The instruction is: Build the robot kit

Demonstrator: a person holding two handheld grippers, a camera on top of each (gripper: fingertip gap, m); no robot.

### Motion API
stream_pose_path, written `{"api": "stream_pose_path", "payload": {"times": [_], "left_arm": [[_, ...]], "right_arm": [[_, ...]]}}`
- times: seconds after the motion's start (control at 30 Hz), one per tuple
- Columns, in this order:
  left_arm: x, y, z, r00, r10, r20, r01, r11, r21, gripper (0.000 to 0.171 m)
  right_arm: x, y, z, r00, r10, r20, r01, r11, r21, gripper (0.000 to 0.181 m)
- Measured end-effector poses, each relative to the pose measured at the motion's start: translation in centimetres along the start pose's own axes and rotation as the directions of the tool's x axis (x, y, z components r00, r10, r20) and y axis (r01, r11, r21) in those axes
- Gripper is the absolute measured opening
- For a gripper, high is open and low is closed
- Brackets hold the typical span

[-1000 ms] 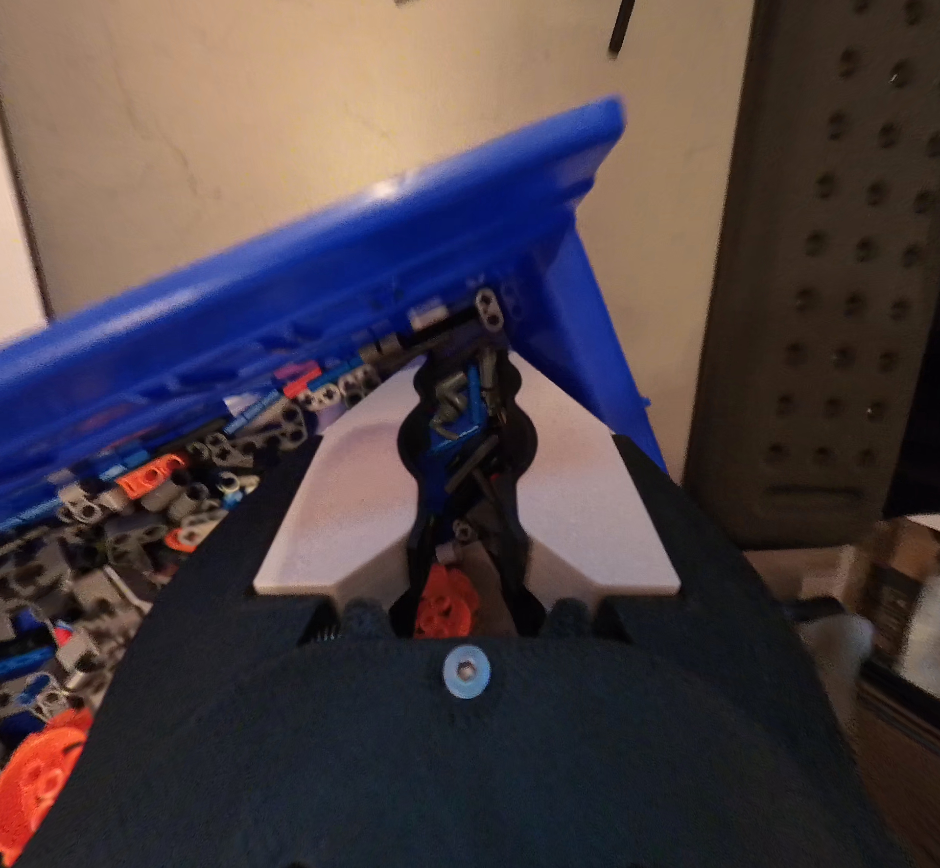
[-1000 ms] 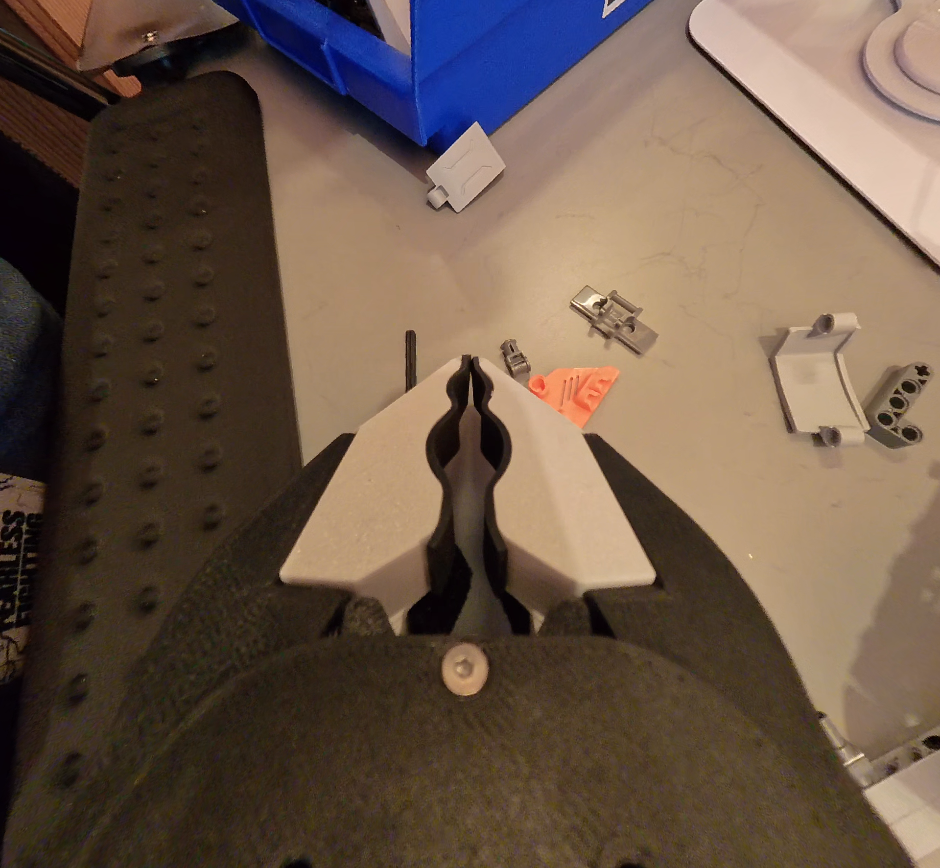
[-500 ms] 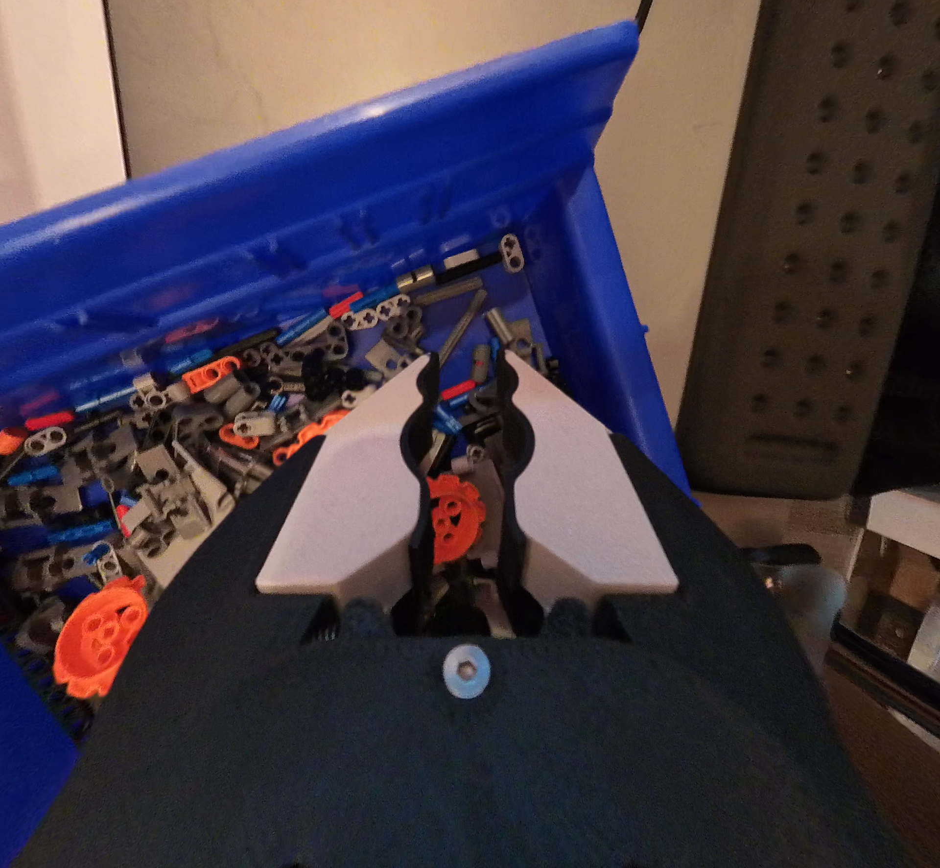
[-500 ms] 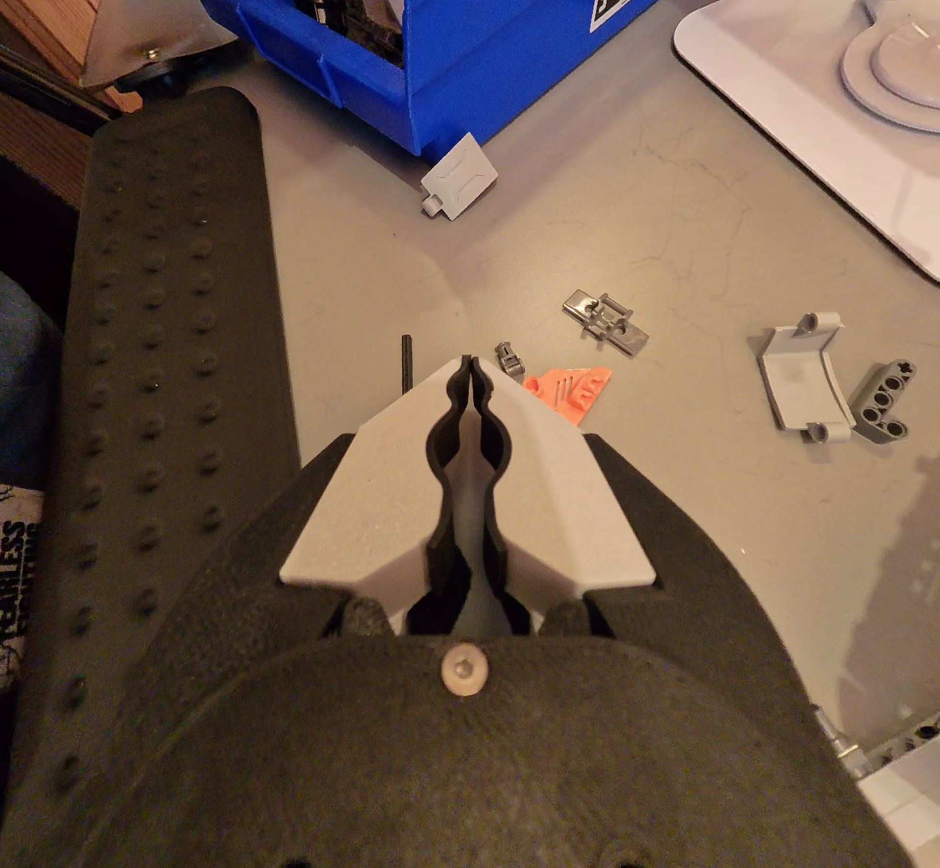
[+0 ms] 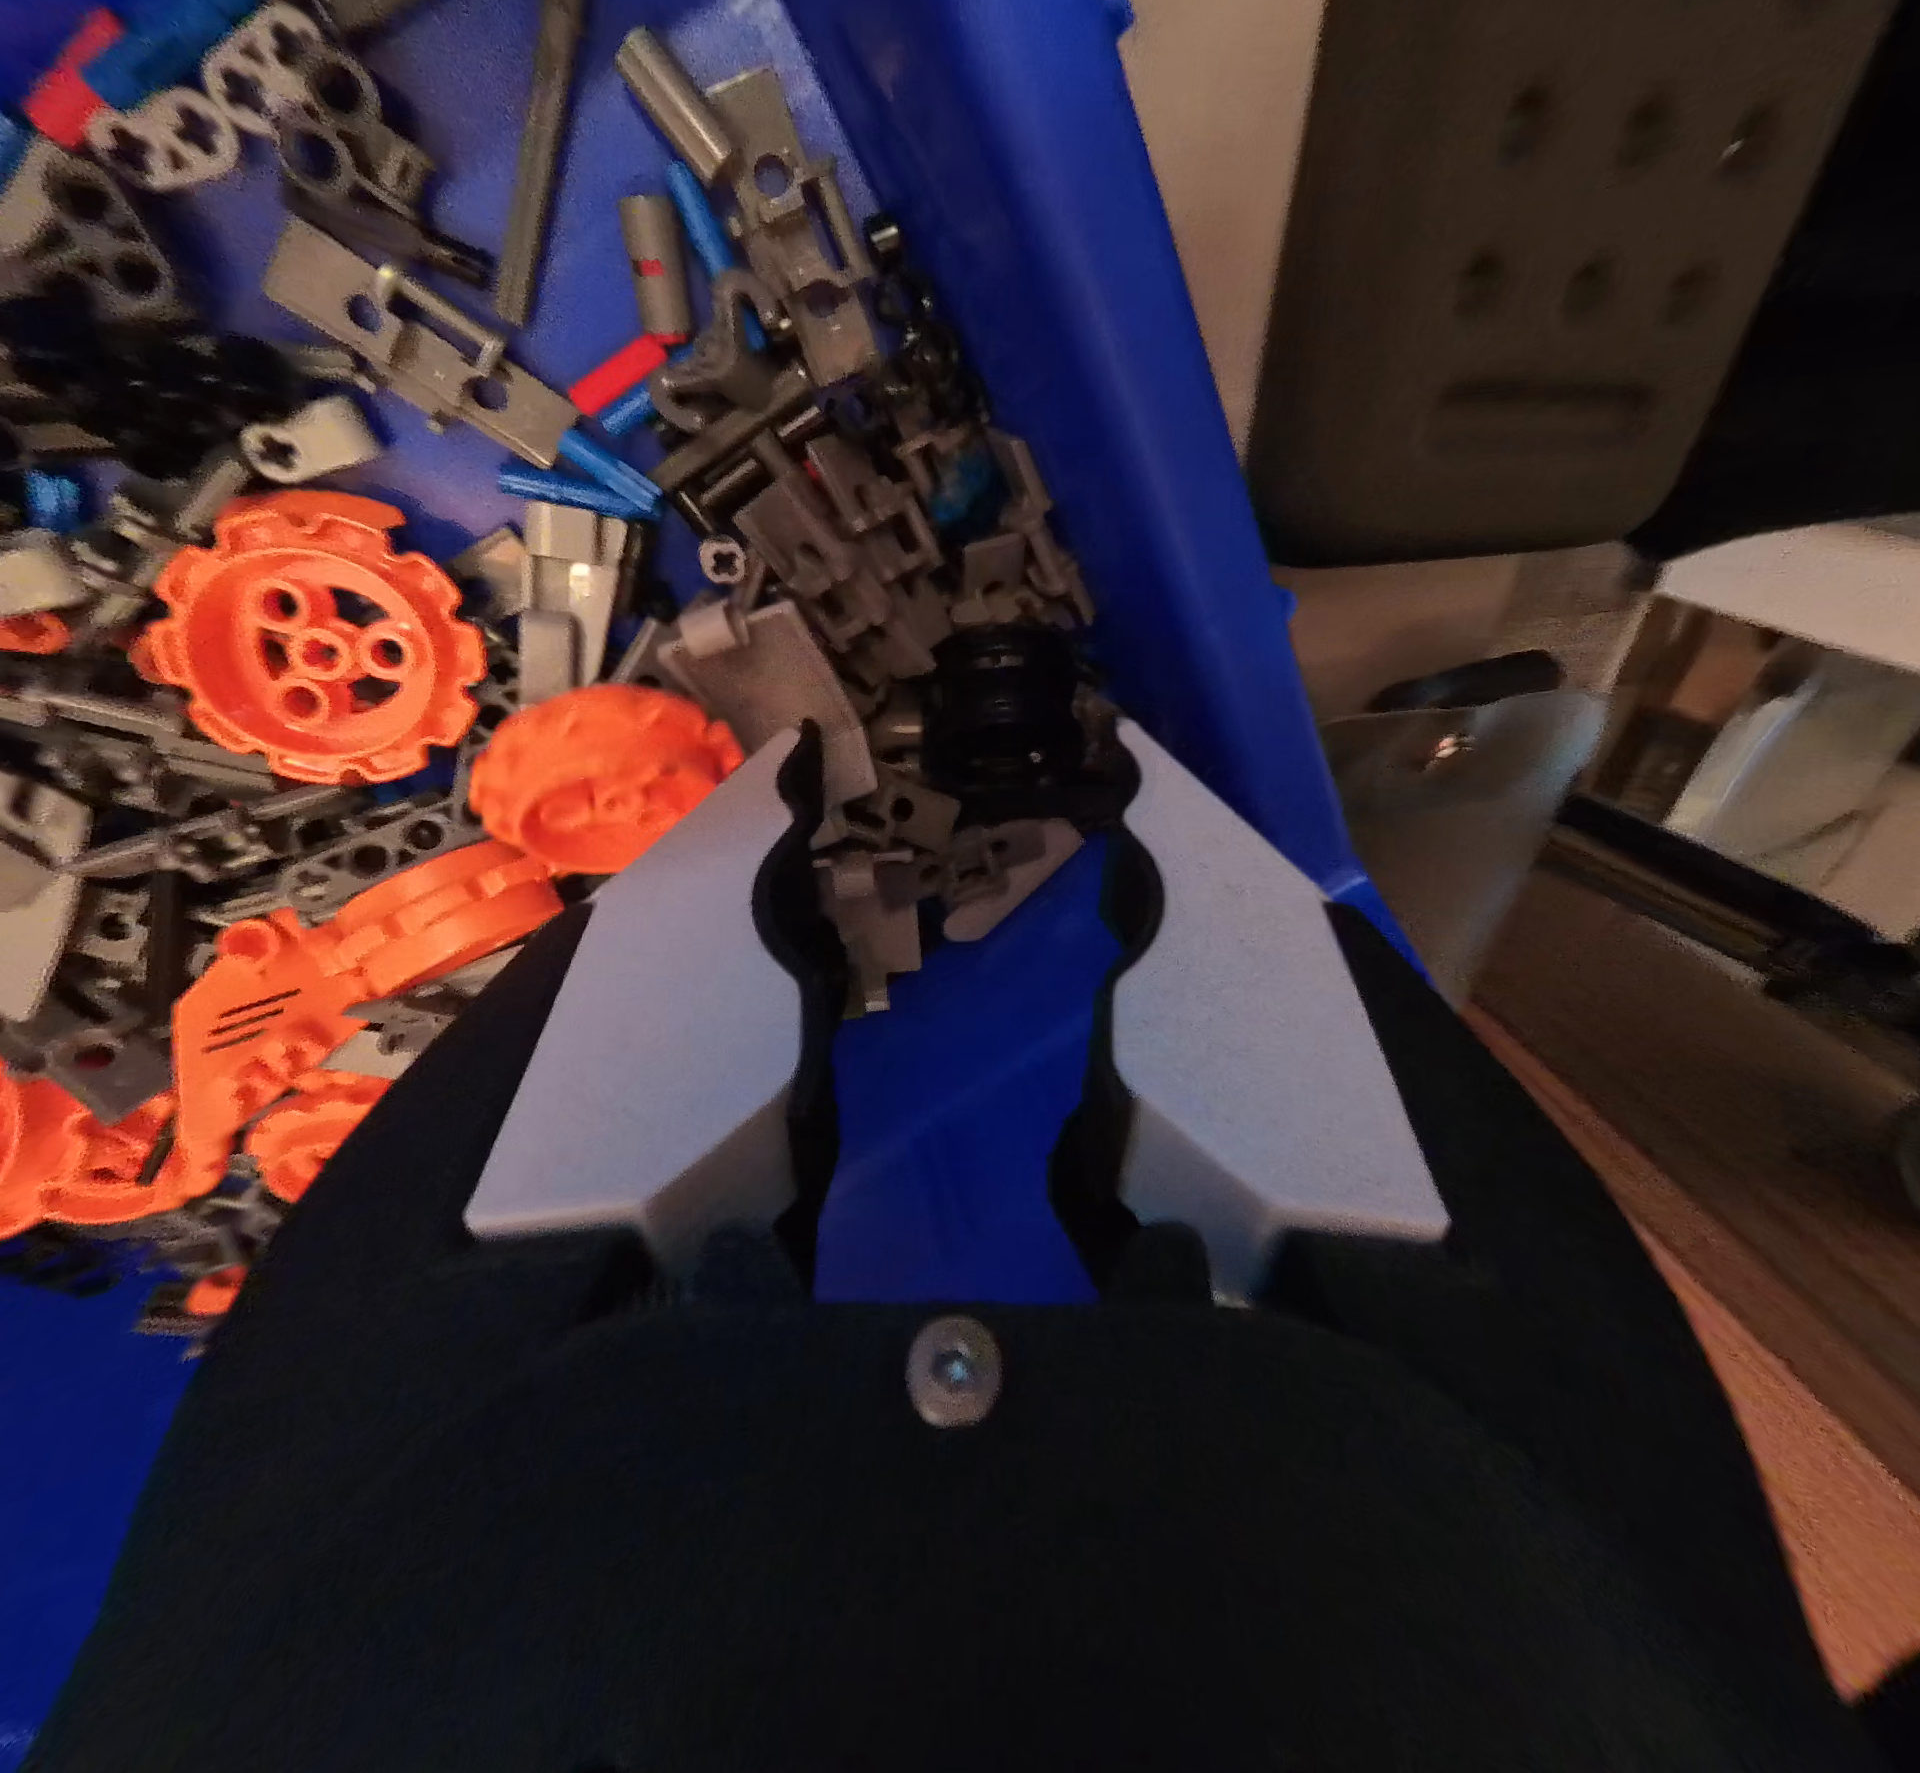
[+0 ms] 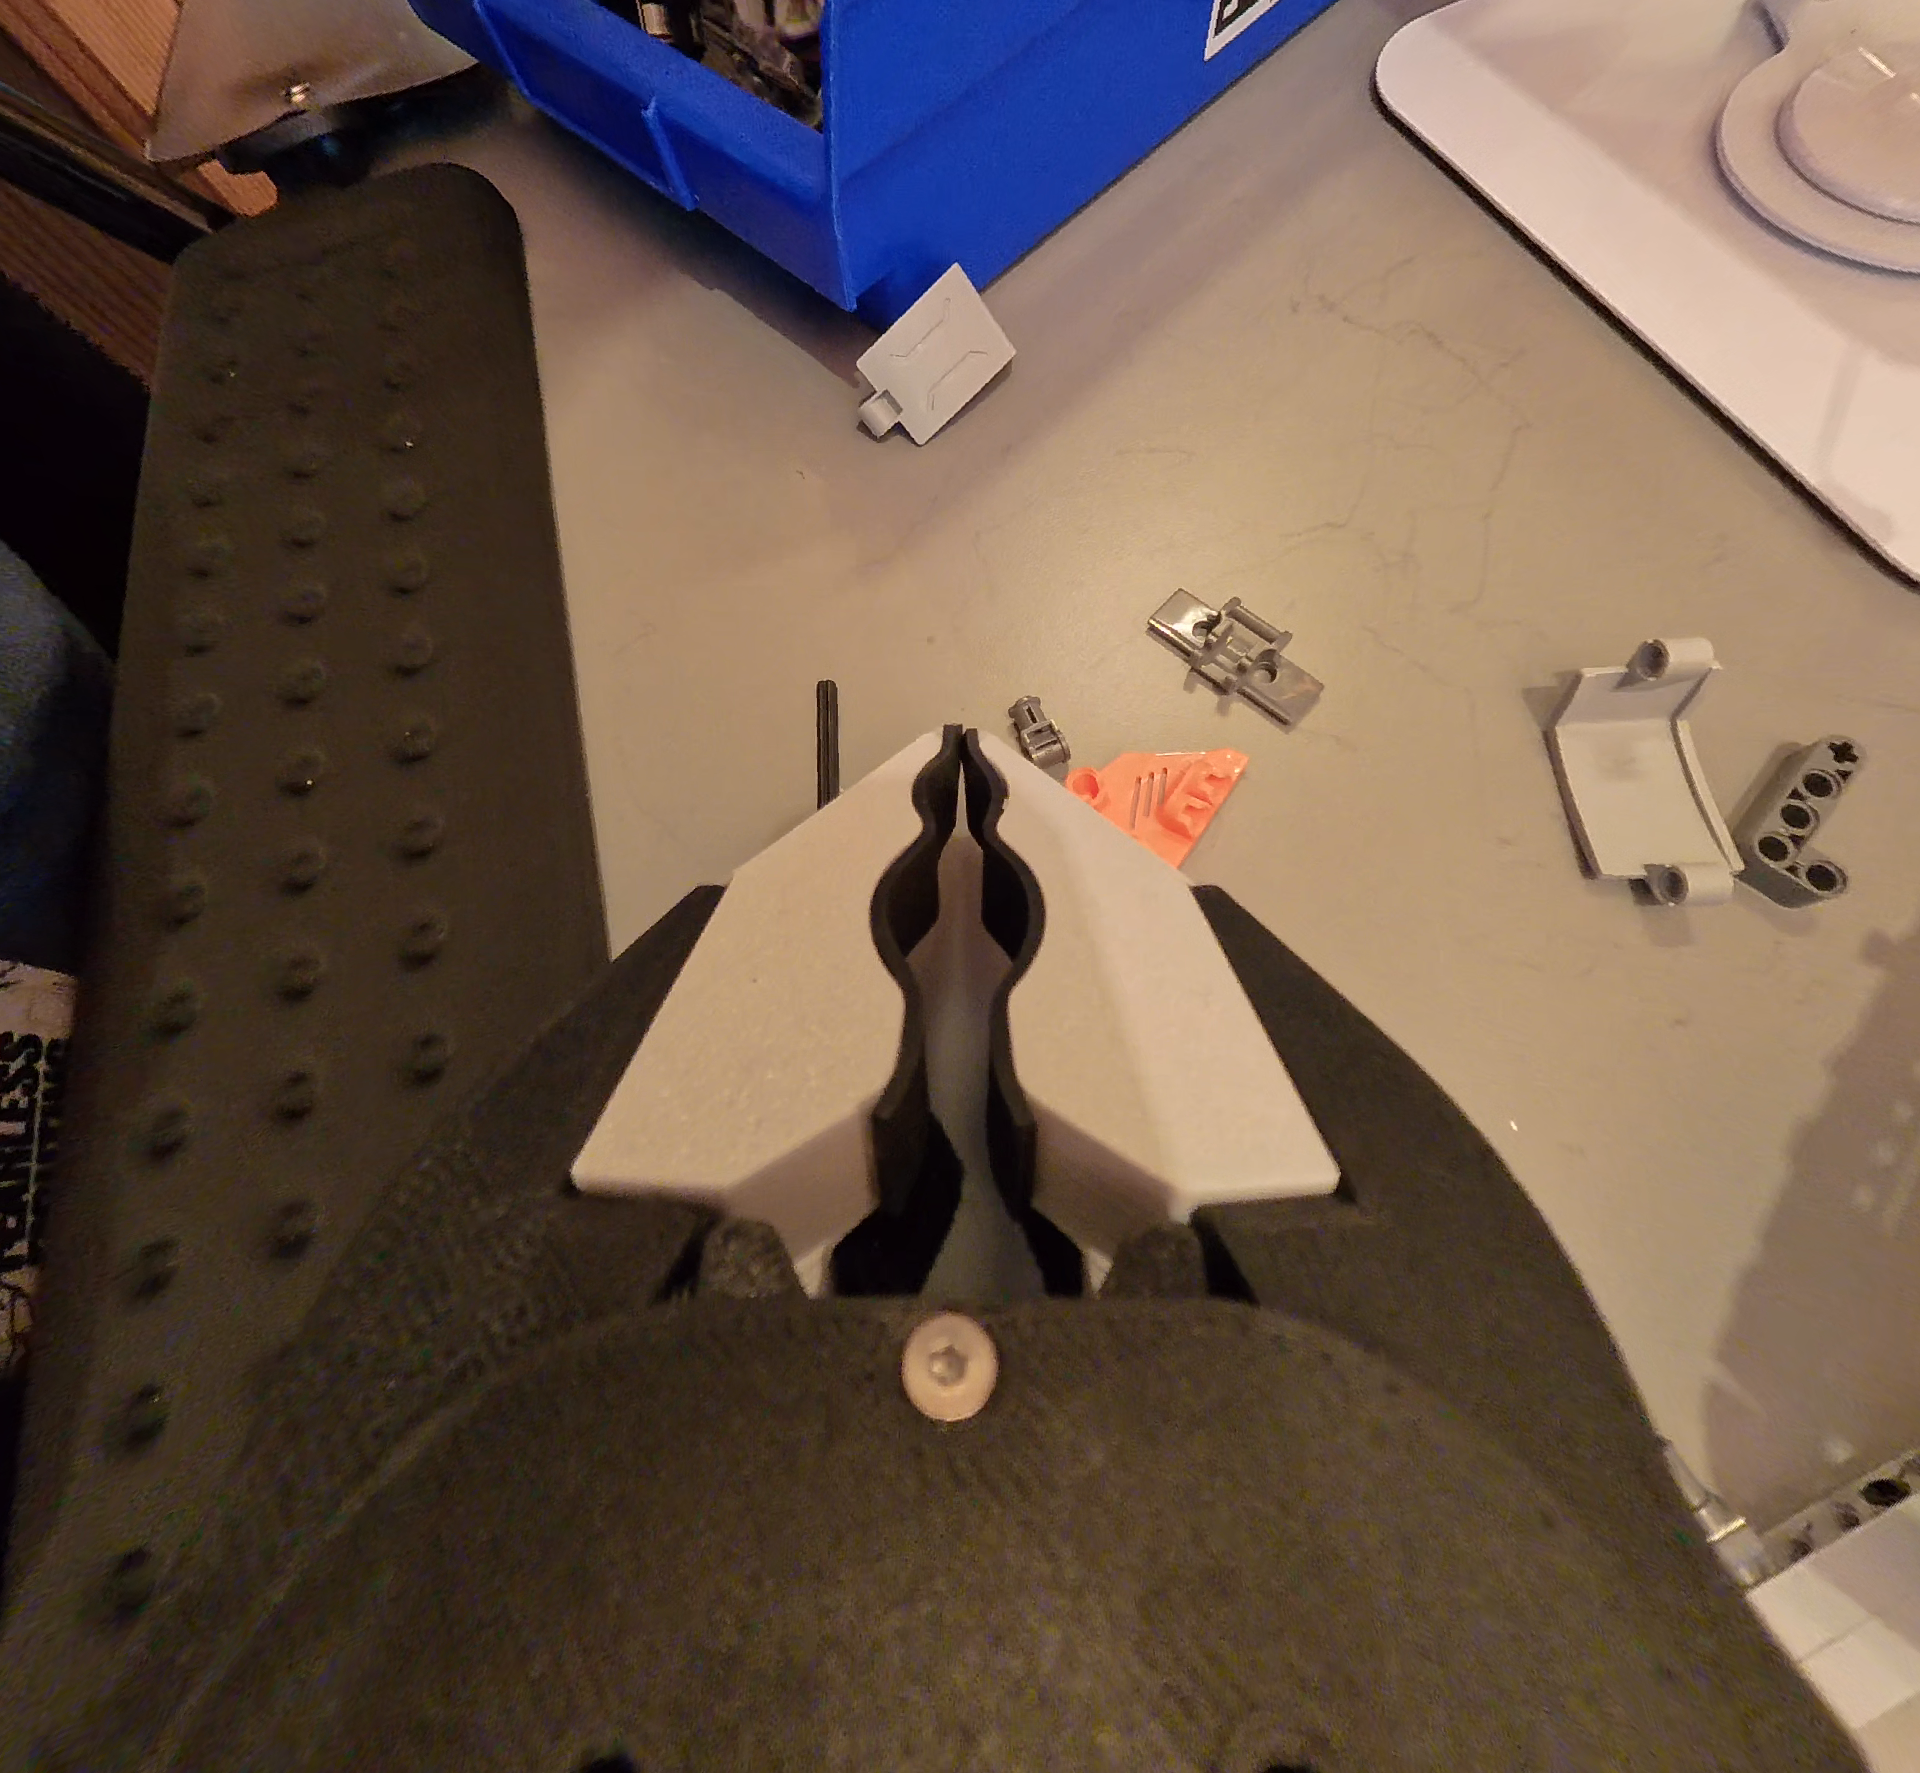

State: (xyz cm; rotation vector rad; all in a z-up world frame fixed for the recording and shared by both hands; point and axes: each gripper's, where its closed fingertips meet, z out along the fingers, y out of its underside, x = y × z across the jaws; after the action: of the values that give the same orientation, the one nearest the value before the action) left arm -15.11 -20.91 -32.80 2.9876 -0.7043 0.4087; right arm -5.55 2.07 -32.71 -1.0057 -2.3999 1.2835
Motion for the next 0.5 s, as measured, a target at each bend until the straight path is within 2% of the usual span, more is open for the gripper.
{"api": "stream_pose_path", "payload": {"times": [0.17, 0.23, 0.3, 0.5], "left_arm": [[-1.0, -0.2, 0.1, 0.993, 0.053, 0.104, -0.053, 0.999, -0.003, 0.045], [-1.6, -0.3, 0.1, 0.99, 0.054, 0.134, -0.056, 0.998, 0.012, 0.032], [-2.2, -0.5, 0.0, 0.988, 0.044, 0.15, -0.049, 0.998, 0.036, 0.036], [-4.3, -2.1, -1.5, 0.975, 0.011, 0.222, -0.041, 0.991, 0.129, 0.029]], "right_arm": [[0.1, 0.0, 0.0, 1.0, -0.003, -0.008, 0.003, 1.0, 0.003, 0.0], [0.1, -0.1, 0.0, 1.0, -0.002, -0.008, 0.002, 1.0, 0.004, 0.0], [0.1, 0.0, 0.0, 1.0, -0.003, -0.008, 0.003, 1.0, 0.002, 0.0], [0.1, 0.1, 0.1, 1.0, -0.003, -0.01, 0.003, 1.0, -0.005, 0.0]]}}
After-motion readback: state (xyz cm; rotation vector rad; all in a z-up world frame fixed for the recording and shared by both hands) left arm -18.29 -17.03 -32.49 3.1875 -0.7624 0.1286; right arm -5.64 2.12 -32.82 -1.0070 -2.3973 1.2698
